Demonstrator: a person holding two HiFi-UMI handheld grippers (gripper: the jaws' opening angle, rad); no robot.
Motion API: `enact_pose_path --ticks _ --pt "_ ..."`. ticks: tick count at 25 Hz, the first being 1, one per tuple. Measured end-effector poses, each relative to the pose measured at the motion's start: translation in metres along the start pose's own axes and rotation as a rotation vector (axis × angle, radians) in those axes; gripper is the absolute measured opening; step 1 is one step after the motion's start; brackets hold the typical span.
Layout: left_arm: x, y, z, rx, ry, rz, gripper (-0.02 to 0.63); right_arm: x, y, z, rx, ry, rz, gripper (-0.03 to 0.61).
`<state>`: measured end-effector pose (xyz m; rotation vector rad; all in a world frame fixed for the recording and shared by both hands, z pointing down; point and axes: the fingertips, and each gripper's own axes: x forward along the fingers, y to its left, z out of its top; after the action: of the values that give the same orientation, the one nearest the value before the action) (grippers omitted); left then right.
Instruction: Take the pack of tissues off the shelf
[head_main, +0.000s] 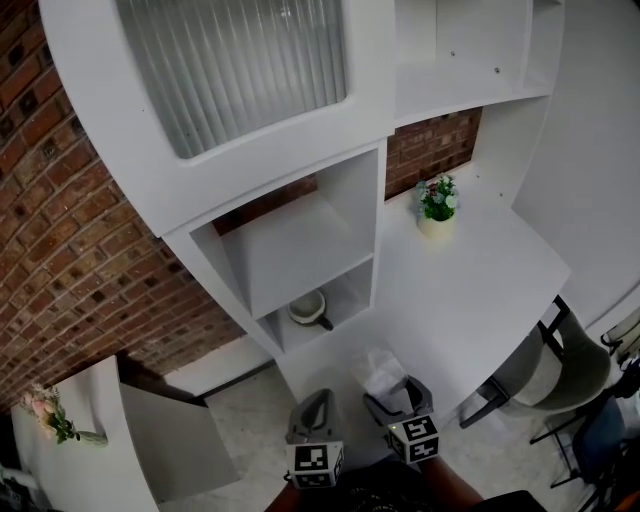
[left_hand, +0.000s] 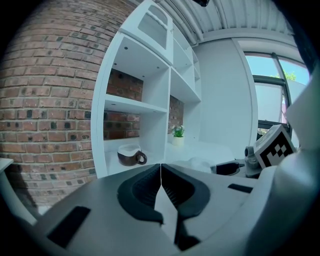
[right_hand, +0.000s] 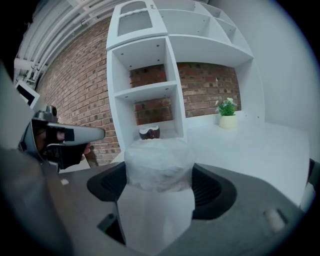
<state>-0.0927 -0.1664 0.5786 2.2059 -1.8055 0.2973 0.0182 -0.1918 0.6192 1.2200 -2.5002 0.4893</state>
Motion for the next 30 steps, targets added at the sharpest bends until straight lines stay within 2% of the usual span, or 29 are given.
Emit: enact_pose_path --ticks 11,22,30 --pt "-0.004 0.004 0.001 -0.038 0.011 0.027 0.011 0.013 -0.003 -0.020 -0.002 0.073 0.006 0.385" --pt "-0.005 0.007 -0.002 -0.039 0.012 0.029 0.012 0.017 0.000 -0.037 -0.063 0.145 -0.001 0.394" --pt "-0.008 0.008 0.001 -0.041 0.001 0.025 0.012 0.013 -0.002 -0.036 -0.015 0.160 -0.017 0.463"
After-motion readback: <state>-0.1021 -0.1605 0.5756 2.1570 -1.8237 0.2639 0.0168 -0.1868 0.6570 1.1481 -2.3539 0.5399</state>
